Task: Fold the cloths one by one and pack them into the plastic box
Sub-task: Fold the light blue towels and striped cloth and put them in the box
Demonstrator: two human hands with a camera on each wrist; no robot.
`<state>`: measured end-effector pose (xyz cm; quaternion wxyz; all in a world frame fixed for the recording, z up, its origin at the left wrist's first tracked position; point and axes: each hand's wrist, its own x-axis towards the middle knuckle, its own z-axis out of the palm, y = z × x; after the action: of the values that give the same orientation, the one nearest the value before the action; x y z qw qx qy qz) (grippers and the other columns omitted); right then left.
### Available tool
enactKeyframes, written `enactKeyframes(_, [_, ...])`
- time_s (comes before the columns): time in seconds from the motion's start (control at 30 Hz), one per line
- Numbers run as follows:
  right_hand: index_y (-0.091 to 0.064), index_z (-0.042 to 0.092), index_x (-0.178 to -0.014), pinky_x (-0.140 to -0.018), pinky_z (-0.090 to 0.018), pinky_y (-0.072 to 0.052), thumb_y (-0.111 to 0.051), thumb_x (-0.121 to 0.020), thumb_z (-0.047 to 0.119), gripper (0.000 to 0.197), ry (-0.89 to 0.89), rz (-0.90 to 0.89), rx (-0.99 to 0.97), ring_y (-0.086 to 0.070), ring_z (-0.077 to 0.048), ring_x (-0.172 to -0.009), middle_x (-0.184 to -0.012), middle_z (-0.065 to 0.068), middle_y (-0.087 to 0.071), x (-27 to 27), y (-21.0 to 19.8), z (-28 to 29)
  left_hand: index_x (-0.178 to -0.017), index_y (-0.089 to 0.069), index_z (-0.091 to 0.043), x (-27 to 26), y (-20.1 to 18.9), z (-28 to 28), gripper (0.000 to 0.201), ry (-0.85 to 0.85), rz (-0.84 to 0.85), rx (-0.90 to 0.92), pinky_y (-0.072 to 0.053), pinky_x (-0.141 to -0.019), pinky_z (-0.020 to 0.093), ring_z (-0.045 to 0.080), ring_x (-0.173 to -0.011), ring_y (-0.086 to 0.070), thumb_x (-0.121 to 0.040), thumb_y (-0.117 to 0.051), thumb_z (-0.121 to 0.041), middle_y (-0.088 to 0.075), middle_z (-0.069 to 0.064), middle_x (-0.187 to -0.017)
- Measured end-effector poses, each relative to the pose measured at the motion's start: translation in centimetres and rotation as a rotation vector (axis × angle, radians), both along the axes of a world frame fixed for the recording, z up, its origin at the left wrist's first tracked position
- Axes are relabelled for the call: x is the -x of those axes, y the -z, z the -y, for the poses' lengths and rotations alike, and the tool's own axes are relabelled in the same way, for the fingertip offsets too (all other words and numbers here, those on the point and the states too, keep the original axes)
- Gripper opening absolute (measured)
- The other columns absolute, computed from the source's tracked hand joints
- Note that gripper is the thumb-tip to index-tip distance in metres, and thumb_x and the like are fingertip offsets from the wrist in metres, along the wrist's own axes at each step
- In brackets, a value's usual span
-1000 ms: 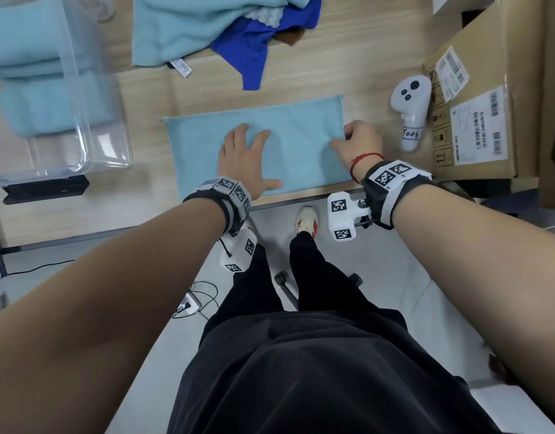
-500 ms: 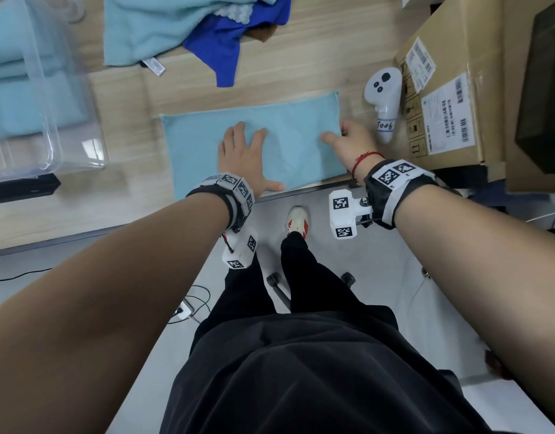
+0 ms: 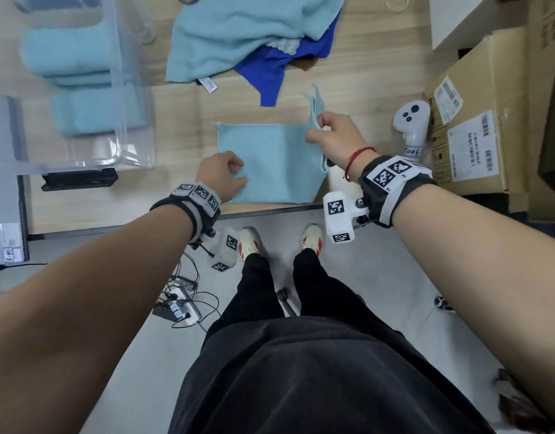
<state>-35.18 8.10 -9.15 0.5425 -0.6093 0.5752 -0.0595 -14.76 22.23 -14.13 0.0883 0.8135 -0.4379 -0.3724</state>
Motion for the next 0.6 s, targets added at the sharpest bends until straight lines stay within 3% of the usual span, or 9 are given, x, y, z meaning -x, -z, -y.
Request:
enactKeyframes(0.07, [-0.049,0.021,-0.067,-0.05,-0.024,-0.042,-0.064,-0.073,0.026,0.017,-0.031,-0.005,0.003,-0.052,-0.02,-0.058,-0.067,0.0,-0.053,-2.0,0.3,-0.7,-0.113,-0.064,-0.016,-1.4,0.6,-1.5,0.038,-0.025,-0.099,-0.042,-0.049,-0.091,0.027,0.011,-0.089,-0.06,-0.077,-0.076,-0.019,-0.067,0.0,-0.108])
enactKeyframes(0.13, [-0.047,0.022,-0.065,-0.053,-0.026,-0.045,-0.063,-0.075,0.024,0.02,-0.073,-0.022,0.021,-0.052,-0.02,-0.059,-0.064,0.002,-0.051,-4.0,1.0,-1.6,-0.117,-0.063,-0.016,-2.2,1.3,-2.3,0.049,-0.046,-0.197,-0.054,-0.051,-0.095,0.032,0.011,-0.09,-0.06,-0.073,-0.081,-0.024,-0.065,-0.002,-0.107])
enactKeyframes(0.27, [-0.053,0.019,-0.073,-0.066,-0.029,-0.045,-0.063,-0.079,0.024,0.013,-0.165,-0.075,0.058,-0.052,-0.021,-0.071,-0.068,0.002,-0.053,-7.6,2.3,-3.4,-0.125,-0.057,-0.02,-2.9,1.8,-2.7,0.095,-0.151,-0.423,-0.036,-0.05,-0.094,0.026,0.004,-0.089,-0.059,-0.043,-0.091,-0.053,-0.061,-0.011,-0.103])
enactKeyframes(0.4, [-0.057,0.018,-0.079,-0.066,-0.027,-0.043,-0.063,-0.08,0.026,0.01,-0.217,-0.119,0.068,-0.055,-0.021,-0.072,-0.065,0.006,-0.053,-10.4,3.4,-4.9,-0.128,-0.054,-0.017,-3.3,1.9,-3.1,0.106,-0.194,-0.581,0.003,-0.049,-0.093,0.024,0.004,-0.091,-0.059,-0.036,-0.092,-0.053,-0.062,-0.007,-0.106])
enactKeyframes(0.5, [-0.057,0.018,-0.079,-0.062,-0.034,-0.056,-0.061,-0.077,0.027,0.01,-0.207,-0.138,0.036,-0.065,-0.025,-0.059,-0.061,0.001,-0.06,-11.9,4.5,-5.7,-0.129,-0.05,-0.01,-3.7,2.0,-3.0,0.103,-0.271,-0.708,0.01,-0.049,-0.08,0.017,0.0,-0.077,-0.058,-0.041,-0.092,-0.042,-0.059,-0.006,-0.093])
enactKeyframes(0.6, [-0.057,0.019,-0.08,-0.06,-0.03,-0.055,-0.061,-0.078,0.028,0.01,-0.228,-0.145,0.02,-0.064,-0.021,-0.053,-0.062,0.002,-0.061,-12.7,5.3,-6.1,-0.139,-0.039,-0.004,-4.2,1.9,-2.7,0.088,-0.288,-0.786,-0.007,-0.045,-0.067,0.012,-0.007,-0.06,-0.056,-0.066,-0.086,-0.018,-0.055,-0.01,-0.077])
